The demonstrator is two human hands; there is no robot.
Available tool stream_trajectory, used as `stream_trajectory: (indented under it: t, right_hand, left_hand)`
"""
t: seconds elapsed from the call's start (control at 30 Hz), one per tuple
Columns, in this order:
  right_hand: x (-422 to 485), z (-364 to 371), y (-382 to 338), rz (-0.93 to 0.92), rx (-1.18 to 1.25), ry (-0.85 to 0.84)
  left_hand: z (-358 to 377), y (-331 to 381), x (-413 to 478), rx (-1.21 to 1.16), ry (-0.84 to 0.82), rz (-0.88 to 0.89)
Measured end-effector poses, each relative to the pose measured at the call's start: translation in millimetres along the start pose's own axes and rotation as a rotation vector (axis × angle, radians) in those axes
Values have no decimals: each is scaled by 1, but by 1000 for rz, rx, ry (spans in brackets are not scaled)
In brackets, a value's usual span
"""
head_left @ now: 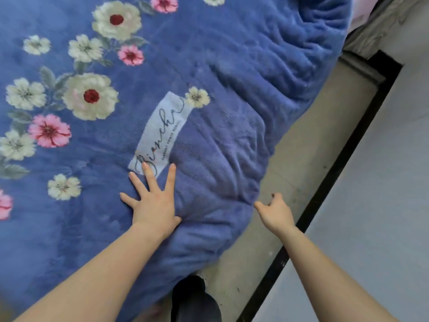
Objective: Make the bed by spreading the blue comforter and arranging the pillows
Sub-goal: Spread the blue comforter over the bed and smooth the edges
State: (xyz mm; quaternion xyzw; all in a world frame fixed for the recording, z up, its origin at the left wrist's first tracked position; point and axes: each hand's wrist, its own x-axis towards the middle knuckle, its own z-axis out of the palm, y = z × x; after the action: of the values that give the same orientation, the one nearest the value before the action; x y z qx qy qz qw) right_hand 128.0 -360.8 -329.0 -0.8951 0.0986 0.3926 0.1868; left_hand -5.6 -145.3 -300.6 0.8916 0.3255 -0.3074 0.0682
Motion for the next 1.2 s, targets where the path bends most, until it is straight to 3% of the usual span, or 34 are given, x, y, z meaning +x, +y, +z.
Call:
stream_trajectory:
  t: [0.13, 0.37, 0.5, 0.67, 0.73, 0.9, 0.97, 1.07, 1.13, 1.2]
  right_hand:
    - [7, -35, -36, -149, -20, 16]
    - [20, -105, -99, -373, -63, 27]
    - [56, -151, -135, -541, -212, 143]
    - [108, -193, -177, -560, -364, 257]
    - [135, -216, -191, -599, -282, 359]
    - [215, -288, -234, -599, 93, 616]
    - [256, -321, -256, -547, 206, 561]
    - [309, -360, -271, -446, 236, 237]
    - [331, -383, -279, -454, 159, 65]
    - [346, -397, -289, -459, 120, -11]
  left_hand:
    - [-28, 4, 8, 12, -126, -10]
    - [-91, 18, 52, -300, -237, -72]
    - [-103, 43, 64, -241, -240, -71]
    - [-144, 66, 96, -101, -402, -7]
    - [-177, 101, 122, -187, -293, 21]
    - [-252, 235, 186, -775, 238, 166]
    - [-278, 285, 213, -921, 277, 257]
    - [-291, 349, 249, -977, 64, 262]
    - [-298, 382, 271, -850, -30, 142]
    - [-298, 401, 283, -646, -18, 23]
